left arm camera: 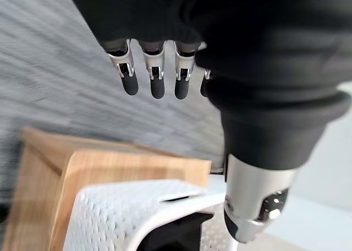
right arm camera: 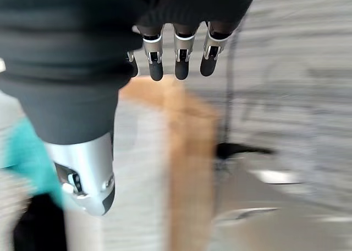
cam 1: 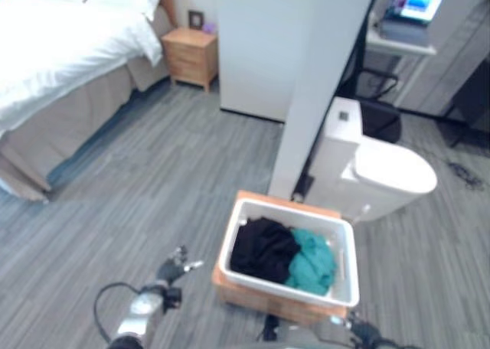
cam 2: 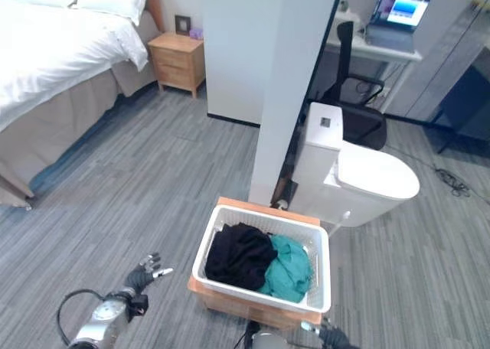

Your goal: Grab the laundry basket,head to the washer,open it,put in the laundry and shut it.

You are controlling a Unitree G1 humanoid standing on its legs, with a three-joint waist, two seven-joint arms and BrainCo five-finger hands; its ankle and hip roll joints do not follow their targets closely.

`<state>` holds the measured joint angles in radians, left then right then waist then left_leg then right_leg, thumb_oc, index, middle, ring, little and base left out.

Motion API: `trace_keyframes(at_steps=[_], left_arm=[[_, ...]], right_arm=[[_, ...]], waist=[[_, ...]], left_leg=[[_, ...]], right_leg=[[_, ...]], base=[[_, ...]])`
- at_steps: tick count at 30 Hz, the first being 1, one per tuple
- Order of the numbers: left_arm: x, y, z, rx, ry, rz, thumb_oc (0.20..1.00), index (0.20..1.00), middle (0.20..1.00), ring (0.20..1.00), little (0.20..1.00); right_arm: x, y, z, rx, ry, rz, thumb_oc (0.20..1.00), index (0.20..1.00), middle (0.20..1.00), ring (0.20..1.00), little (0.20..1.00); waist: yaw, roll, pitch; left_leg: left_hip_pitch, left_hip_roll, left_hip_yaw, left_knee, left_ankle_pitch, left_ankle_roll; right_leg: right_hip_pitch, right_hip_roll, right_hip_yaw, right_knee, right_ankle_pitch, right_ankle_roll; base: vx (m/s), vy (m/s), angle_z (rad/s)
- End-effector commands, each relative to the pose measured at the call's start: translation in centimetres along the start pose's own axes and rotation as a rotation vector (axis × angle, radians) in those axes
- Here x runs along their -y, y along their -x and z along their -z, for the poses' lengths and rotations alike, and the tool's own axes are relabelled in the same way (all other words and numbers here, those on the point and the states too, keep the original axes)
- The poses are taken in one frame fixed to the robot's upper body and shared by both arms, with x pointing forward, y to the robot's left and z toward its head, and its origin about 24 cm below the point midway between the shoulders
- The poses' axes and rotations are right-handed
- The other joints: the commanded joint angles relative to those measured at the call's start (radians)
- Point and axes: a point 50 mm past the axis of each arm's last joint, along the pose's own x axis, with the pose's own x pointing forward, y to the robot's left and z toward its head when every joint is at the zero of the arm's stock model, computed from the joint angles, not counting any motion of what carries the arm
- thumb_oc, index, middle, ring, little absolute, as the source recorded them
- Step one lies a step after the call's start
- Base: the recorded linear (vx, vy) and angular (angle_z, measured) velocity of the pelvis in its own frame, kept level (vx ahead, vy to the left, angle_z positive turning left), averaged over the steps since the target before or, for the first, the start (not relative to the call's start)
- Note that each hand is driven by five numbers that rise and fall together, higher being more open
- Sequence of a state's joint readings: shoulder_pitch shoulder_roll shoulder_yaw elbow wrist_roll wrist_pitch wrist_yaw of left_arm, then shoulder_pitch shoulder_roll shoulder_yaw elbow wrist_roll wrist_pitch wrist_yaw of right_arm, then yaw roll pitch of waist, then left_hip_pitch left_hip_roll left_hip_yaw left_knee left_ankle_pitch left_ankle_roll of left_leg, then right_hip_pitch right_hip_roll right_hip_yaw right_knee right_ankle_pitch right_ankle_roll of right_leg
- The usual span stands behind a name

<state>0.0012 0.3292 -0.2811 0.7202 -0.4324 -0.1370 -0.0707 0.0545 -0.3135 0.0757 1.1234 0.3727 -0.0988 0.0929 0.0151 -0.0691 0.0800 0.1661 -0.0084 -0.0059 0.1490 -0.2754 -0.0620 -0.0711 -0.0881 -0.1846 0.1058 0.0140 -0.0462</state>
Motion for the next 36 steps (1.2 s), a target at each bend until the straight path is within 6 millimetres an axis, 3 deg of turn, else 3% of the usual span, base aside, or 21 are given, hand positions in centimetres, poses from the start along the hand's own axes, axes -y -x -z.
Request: trace_keyframes(at_steps=[1, 8, 21, 29, 36], left_arm=[[0.5, -0.8, -3.6, 0.152, -0.026, 0.049, 1.000, 1.000, 1.000, 1.000, 1.000], [0.8, -0.6, -2.5, 0.118, -0.011, 0.060, 1.000, 1.000, 1.000, 1.000, 1.000], [-0.5, 0.1, -1.5, 0.081, -0.029, 0.018, 1.000, 1.000, 1.000, 1.000, 1.000], [-1.7, 0.9, -2.8, 0.129, -0.097, 0.000, 1.000, 1.000, 1.000, 1.000, 1.000], [-3.4, 1.0, -5.9, 0.171, -0.288, -0.008, 1.000, 1.000, 1.000, 1.000, 1.000]], right_arm=[[0.4, -0.2, -0.9, 0.025, 0.051, -0.010, 1.000, 1.000, 1.000, 1.000, 1.000], [-0.3, -0.5, -2.3, 0.056, 0.111, -0.051, 1.000, 1.000, 1.000, 1.000, 1.000], [-0.8, -0.2, -0.8, 0.021, 0.099, -0.073, 1.000, 1.000, 1.000, 1.000, 1.000], [0.9, 0.6, -2.1, 0.113, 0.075, -0.050, 1.000, 1.000, 1.000, 1.000, 1.000], [5.4, 3.0, -2.4, 0.157, 0.152, 0.029, 1.000, 1.000, 1.000, 1.000, 1.000]], waist=[[0.008, 0.020, -0.016], [0.029, 0.017, -0.036], [0.027, 0.033, -0.049], [-0.002, 0.055, -0.048], [-0.046, 0.073, -0.043]], left_leg=[[-0.167, -0.029, -0.010, -0.040, 0.187, 0.084], [-0.135, -0.001, -0.019, -0.112, 0.212, 0.057], [-0.075, 0.023, -0.010, -0.158, 0.232, 0.040], [-0.051, 0.034, 0.030, -0.186, 0.226, 0.036], [-0.023, 0.047, 0.083, -0.223, 0.226, 0.033]], right_leg=[[0.089, -0.052, 0.045, -0.024, -0.012, 0.160], [0.149, -0.033, 0.023, -0.119, -0.002, 0.149], [0.191, -0.017, 0.020, -0.153, -0.003, 0.144], [0.183, -0.012, 0.047, -0.154, -0.002, 0.147], [0.168, -0.002, 0.085, -0.162, 0.007, 0.156]], base=[[0.06, -0.131, -0.26], [0.06, -0.092, -0.26], [0.01, -0.023, 0.03], [0.00, 0.008, -0.12], [0.00, 0.015, -0.21]])
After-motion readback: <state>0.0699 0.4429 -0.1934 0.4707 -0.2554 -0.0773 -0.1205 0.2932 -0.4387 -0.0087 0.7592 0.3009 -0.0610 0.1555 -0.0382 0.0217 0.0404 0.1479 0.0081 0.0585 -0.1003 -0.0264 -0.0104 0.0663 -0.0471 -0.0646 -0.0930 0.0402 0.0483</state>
